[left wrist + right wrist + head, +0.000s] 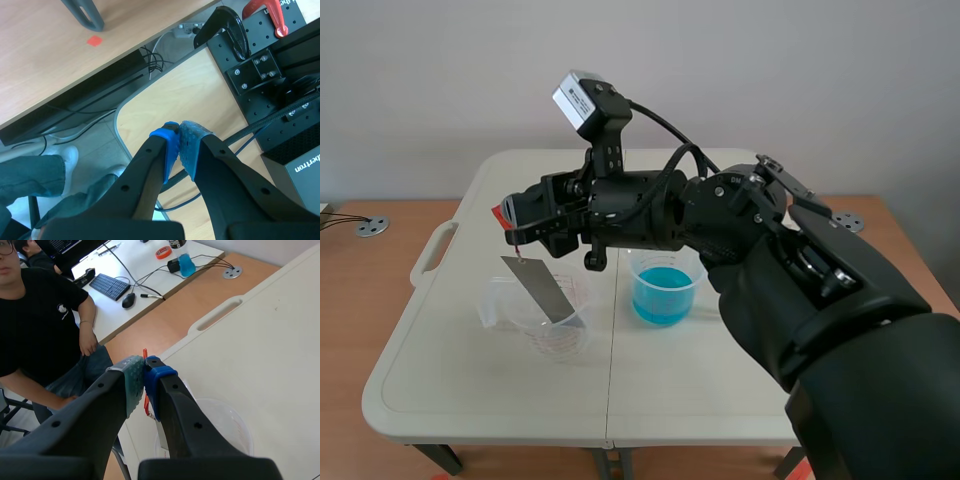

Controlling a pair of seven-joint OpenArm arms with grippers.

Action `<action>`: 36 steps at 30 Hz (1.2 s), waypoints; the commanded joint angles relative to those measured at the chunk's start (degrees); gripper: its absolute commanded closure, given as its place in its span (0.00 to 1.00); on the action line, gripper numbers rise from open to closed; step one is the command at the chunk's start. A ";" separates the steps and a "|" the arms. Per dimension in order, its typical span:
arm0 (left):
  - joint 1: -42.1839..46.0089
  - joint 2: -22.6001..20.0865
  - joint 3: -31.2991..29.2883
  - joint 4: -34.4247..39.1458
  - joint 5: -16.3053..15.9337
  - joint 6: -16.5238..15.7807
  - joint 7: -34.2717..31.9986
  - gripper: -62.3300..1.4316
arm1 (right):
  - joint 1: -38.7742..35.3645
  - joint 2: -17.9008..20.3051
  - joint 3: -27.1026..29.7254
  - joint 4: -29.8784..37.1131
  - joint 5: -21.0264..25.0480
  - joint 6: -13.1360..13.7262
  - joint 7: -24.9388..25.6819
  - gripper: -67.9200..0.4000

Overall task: Hold the metal plate by the orange handle, dip it into the blue solution, take it out and point at it, then put the plate back in the beaker on the left.
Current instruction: 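Put the plate into the left beaker, then return to the home posture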

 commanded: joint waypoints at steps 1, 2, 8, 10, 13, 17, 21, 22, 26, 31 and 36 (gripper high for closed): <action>-0.02 -0.17 -0.59 0.33 -0.39 -0.11 -0.42 0.95 | 1.27 -0.50 0.26 0.66 0.83 0.87 1.11 0.97; -0.02 -0.17 -0.59 0.33 -0.39 -0.11 -0.42 0.95 | 1.29 -0.50 0.26 0.66 0.83 0.87 1.09 0.97; -0.02 -0.17 -0.59 0.33 -0.37 -0.11 -0.42 0.64 | 1.31 -0.50 0.26 0.66 -0.48 0.87 1.07 0.74; -0.02 -0.17 -0.59 0.33 -0.37 -0.11 -0.44 0.36 | 1.31 -0.50 0.26 0.66 -0.68 0.87 1.05 0.61; -0.13 -0.17 -0.59 0.33 -0.37 -0.09 -0.61 0.06 | 1.31 -0.50 0.26 0.66 -0.63 0.87 1.09 0.32; -0.15 -0.17 -0.59 0.33 -0.39 -0.11 -1.29 0.00 | 1.31 -0.66 0.26 0.66 -0.61 0.87 0.74 0.05; -0.15 -0.17 -0.59 0.33 -0.39 -0.11 -1.25 0.00 | 1.31 -0.68 0.26 0.66 -0.37 0.87 0.61 0.02; -0.15 -0.17 -0.59 0.33 -0.39 -0.11 -1.25 0.00 | 1.31 -0.68 0.26 0.66 -0.37 0.87 0.44 0.02; -0.15 -0.17 -0.59 0.33 -0.39 -0.11 -0.59 0.00 | 1.31 -0.61 0.35 1.14 -0.37 0.87 0.13 0.02; -0.15 -0.17 -0.59 0.33 -0.39 -0.11 -0.59 0.00 | 1.25 1.36 0.50 6.54 0.11 0.87 0.04 0.02; -0.98 -0.35 -0.59 0.35 -0.85 -0.11 -2.25 0.00 | -0.48 4.92 2.93 15.58 1.57 0.87 -1.75 0.02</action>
